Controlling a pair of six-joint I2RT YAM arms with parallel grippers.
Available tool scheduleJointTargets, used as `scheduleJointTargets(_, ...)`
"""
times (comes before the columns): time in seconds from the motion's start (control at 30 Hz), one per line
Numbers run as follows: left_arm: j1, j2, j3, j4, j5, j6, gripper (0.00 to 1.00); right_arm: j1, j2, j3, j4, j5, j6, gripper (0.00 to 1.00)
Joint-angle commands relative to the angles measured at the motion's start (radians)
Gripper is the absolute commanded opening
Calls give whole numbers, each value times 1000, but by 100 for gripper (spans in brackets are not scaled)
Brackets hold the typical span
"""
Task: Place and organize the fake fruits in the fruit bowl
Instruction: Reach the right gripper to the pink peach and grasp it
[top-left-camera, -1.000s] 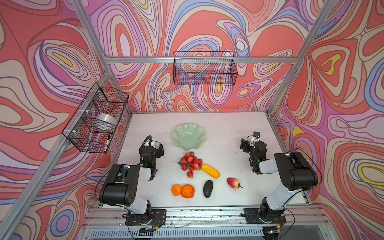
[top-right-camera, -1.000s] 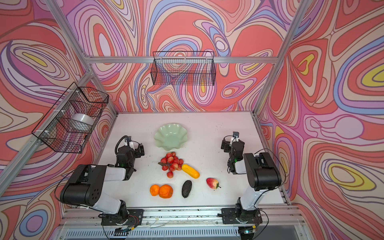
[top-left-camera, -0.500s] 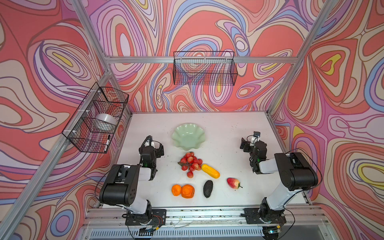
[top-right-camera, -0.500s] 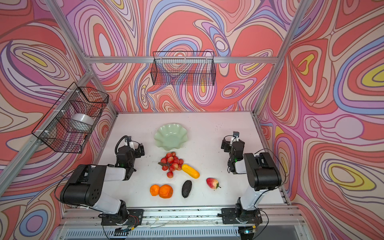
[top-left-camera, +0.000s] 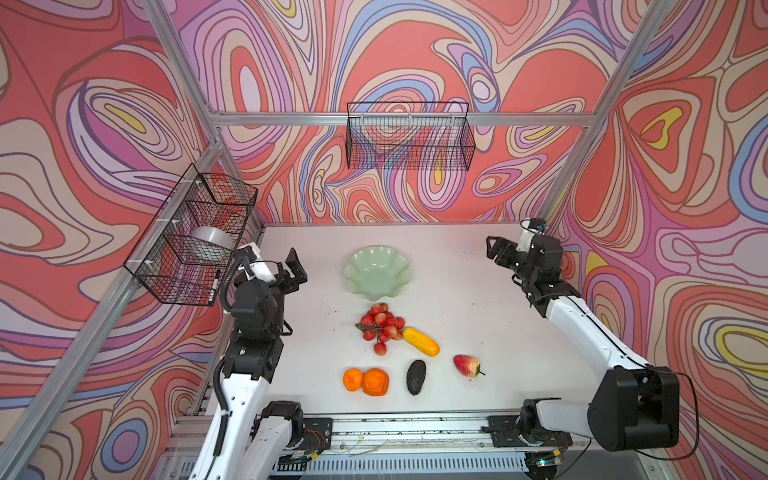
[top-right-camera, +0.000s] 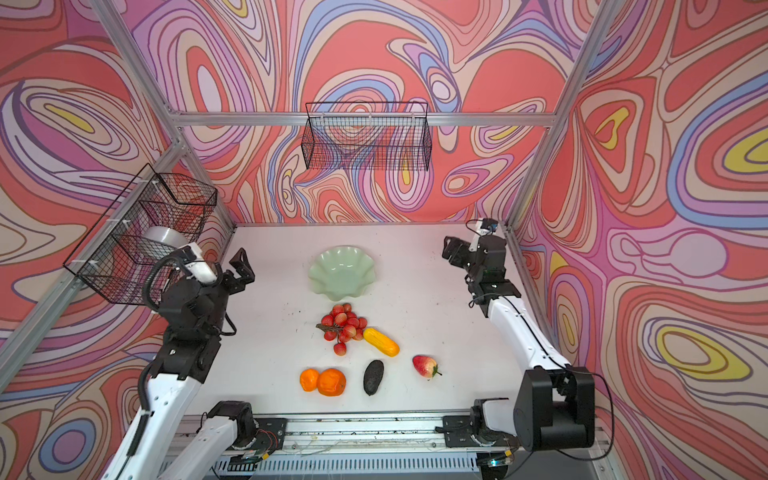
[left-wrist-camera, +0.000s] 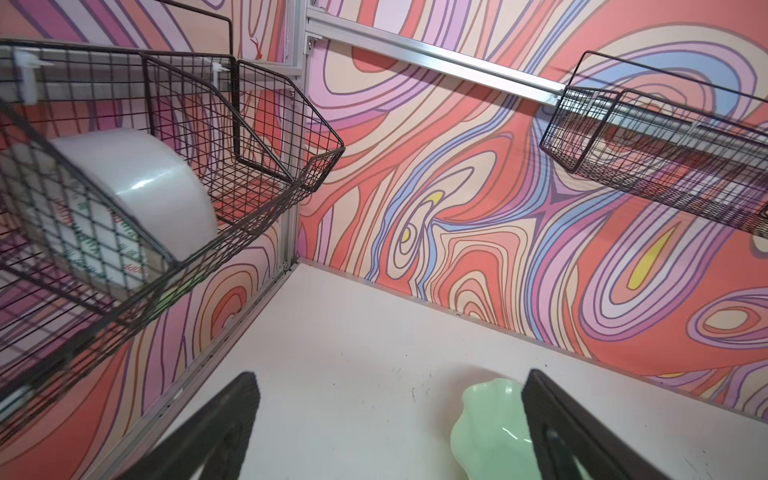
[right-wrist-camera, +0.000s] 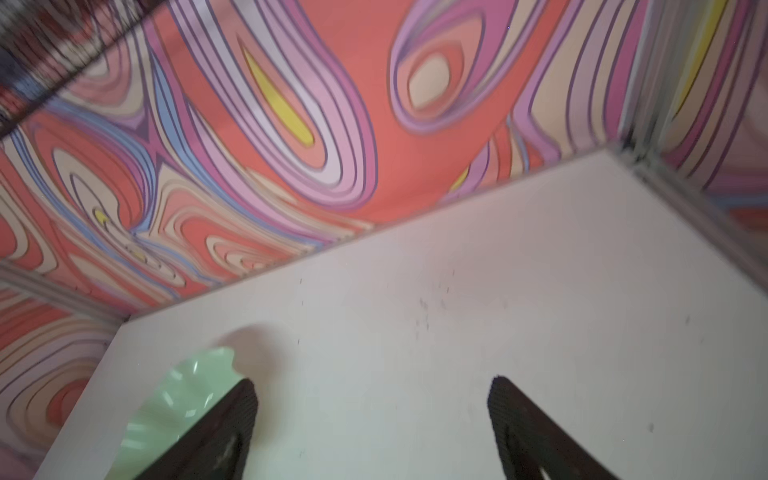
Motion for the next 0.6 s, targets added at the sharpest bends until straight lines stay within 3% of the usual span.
scheduleJointTargets(0.0,0,-50,-66,-263,39,-45,100,107,-65,-81,-432,-28,121,91)
scheduleJointTargets(0.13,0,-107,-87,-235,24,-44,100,278,-153,-117,-699,130,276,92)
scheduleJointTargets(0.23,-1,-101,-67,-275,11,-47,100,366,-211,-164,-785,194,406,92)
scheduleJointTargets(0.43,-1,-98,-66,-272,71,-56,100,506,-223,-244,-824,186,566,93)
scheduleJointTargets(0.57,0,-98,-66,-267,88,-56,100,530,-199,-301,-757,160,596,92)
